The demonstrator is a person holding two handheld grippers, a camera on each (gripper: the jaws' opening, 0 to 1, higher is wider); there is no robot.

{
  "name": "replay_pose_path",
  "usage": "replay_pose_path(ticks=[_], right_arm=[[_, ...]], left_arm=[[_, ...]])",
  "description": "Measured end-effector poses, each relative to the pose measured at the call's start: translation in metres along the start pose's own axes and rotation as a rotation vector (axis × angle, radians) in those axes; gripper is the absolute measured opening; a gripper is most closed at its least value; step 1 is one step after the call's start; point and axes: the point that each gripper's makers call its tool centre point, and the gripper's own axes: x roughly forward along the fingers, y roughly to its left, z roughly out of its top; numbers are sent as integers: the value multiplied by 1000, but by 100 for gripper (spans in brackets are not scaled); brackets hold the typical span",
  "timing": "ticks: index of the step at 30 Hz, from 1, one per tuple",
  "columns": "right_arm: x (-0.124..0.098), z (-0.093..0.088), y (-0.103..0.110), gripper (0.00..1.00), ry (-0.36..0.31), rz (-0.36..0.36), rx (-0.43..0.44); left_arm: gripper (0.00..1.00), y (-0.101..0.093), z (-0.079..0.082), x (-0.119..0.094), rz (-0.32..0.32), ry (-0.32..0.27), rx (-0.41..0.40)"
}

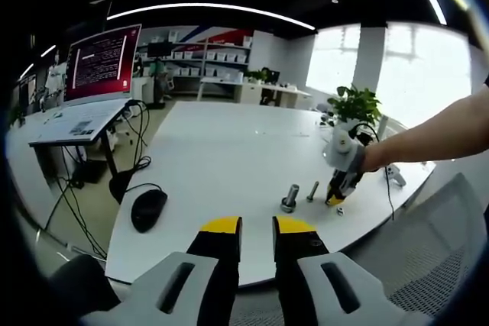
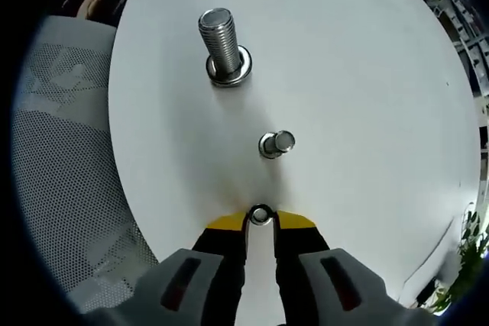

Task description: Place the washer onto the threaded stud by aligning its center hole with the stud, sliding it down to the base, and recovering from edge contact or off-axis alignment until the washer reaches the visible bottom stop.

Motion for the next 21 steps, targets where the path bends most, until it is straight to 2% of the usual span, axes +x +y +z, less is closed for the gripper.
replay_pose_path(ticks=[7,21], right_arm=[[1,0,-1,15,13,-1,-13],[2,0,-3,15,-8,5,-9]], left_arm=[[14,0,0,0,2,-4,-3],[14,-1,-2,0,-7,11,7]])
